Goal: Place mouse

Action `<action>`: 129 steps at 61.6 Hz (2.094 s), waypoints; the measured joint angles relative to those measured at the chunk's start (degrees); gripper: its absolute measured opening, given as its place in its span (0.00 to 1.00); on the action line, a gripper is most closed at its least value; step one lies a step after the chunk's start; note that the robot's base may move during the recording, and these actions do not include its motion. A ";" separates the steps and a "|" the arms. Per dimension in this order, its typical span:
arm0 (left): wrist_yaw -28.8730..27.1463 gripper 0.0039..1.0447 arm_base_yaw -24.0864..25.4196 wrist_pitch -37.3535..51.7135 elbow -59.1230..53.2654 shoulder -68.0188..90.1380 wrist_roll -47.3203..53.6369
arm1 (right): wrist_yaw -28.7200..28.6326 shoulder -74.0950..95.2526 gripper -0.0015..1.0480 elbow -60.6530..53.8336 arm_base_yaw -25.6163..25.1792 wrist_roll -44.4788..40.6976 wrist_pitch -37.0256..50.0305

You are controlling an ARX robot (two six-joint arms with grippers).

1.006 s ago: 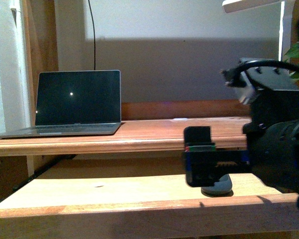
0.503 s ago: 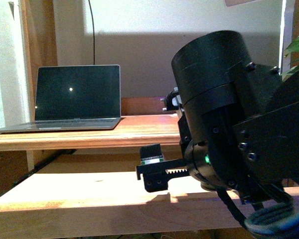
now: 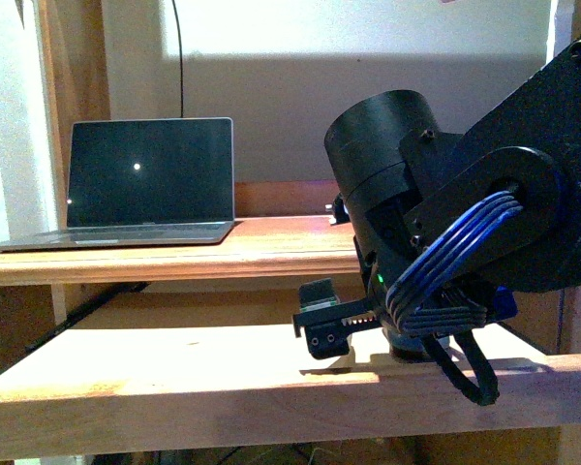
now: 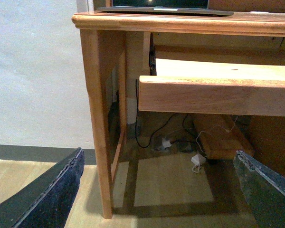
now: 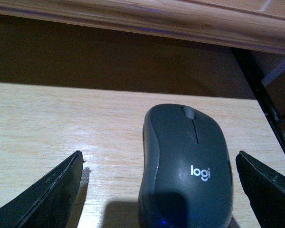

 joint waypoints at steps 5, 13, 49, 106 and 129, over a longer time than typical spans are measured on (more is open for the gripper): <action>0.00 0.93 0.00 0.00 0.00 0.00 0.00 | -0.17 0.46 0.93 0.57 -0.35 0.20 -1.03; 0.00 0.93 0.02 0.00 0.00 0.00 0.00 | -0.98 1.66 0.93 1.81 -0.96 1.49 -3.39; 0.00 0.93 0.00 0.00 0.00 0.00 0.00 | -2.82 2.32 0.53 2.95 -1.88 4.70 -5.46; 0.00 0.93 0.00 0.00 0.00 0.00 0.00 | -2.84 4.37 0.53 28.57 1.27 6.49 -17.86; 0.00 0.93 0.00 0.00 0.00 0.00 0.00 | 0.33 33.22 0.53 70.82 3.28 7.85 -36.85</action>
